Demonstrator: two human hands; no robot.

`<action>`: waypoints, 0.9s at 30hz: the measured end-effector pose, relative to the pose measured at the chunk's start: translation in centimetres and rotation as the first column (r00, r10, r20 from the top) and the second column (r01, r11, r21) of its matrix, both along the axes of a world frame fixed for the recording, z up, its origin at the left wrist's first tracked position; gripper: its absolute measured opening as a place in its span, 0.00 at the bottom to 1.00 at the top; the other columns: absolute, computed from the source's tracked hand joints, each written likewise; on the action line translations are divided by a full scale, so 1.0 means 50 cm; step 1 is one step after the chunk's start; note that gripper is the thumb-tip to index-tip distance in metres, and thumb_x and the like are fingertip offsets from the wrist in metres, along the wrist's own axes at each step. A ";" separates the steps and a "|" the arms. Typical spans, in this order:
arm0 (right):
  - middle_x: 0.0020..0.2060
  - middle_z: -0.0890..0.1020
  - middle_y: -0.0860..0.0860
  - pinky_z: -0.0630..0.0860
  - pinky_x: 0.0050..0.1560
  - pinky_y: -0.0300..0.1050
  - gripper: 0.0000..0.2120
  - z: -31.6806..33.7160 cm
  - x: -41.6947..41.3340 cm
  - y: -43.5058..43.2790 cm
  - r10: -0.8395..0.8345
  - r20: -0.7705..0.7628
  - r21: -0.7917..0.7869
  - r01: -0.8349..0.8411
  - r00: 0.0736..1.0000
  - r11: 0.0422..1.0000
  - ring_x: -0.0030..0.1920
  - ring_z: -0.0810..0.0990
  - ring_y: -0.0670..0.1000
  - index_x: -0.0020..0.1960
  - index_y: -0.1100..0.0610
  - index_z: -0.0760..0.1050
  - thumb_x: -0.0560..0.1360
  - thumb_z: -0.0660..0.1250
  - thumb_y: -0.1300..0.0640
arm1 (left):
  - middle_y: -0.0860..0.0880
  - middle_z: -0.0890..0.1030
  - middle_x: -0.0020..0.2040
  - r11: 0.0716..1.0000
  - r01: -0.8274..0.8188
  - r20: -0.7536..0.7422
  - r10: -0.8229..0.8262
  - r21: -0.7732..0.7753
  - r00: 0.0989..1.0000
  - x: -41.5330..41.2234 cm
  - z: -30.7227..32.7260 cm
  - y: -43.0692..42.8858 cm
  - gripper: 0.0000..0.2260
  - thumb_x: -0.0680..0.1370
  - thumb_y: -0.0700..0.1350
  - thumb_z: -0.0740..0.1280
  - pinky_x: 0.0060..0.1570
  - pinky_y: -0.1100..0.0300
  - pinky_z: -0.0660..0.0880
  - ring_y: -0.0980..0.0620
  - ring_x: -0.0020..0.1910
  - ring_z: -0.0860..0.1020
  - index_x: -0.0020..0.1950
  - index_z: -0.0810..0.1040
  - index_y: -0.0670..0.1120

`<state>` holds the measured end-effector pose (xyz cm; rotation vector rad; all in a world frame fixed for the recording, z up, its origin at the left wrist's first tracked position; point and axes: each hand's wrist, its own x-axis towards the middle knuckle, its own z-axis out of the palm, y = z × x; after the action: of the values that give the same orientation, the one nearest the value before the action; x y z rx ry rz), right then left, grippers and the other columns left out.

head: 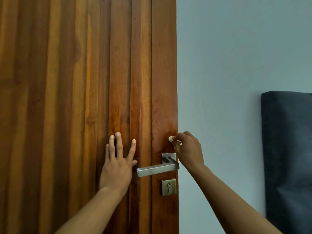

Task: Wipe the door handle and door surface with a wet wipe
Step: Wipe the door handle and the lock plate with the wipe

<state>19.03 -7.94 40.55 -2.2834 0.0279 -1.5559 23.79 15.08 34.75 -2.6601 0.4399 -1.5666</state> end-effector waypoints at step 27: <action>0.47 0.83 0.48 0.79 0.44 0.39 0.08 0.018 -0.028 -0.039 0.118 -0.204 -0.475 -0.203 0.972 0.856 0.44 0.82 0.48 0.52 0.52 0.84 0.73 0.73 0.58 | 0.33 0.24 0.73 0.999 -0.033 -0.050 0.034 0.014 0.998 -0.016 0.005 0.001 0.31 0.81 0.58 0.46 0.74 0.40 0.39 0.32 0.74 0.29 0.79 0.36 0.48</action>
<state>17.61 -9.91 41.44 -2.7128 -0.5689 -1.3949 22.98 15.11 35.02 -2.6872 0.4038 -1.4856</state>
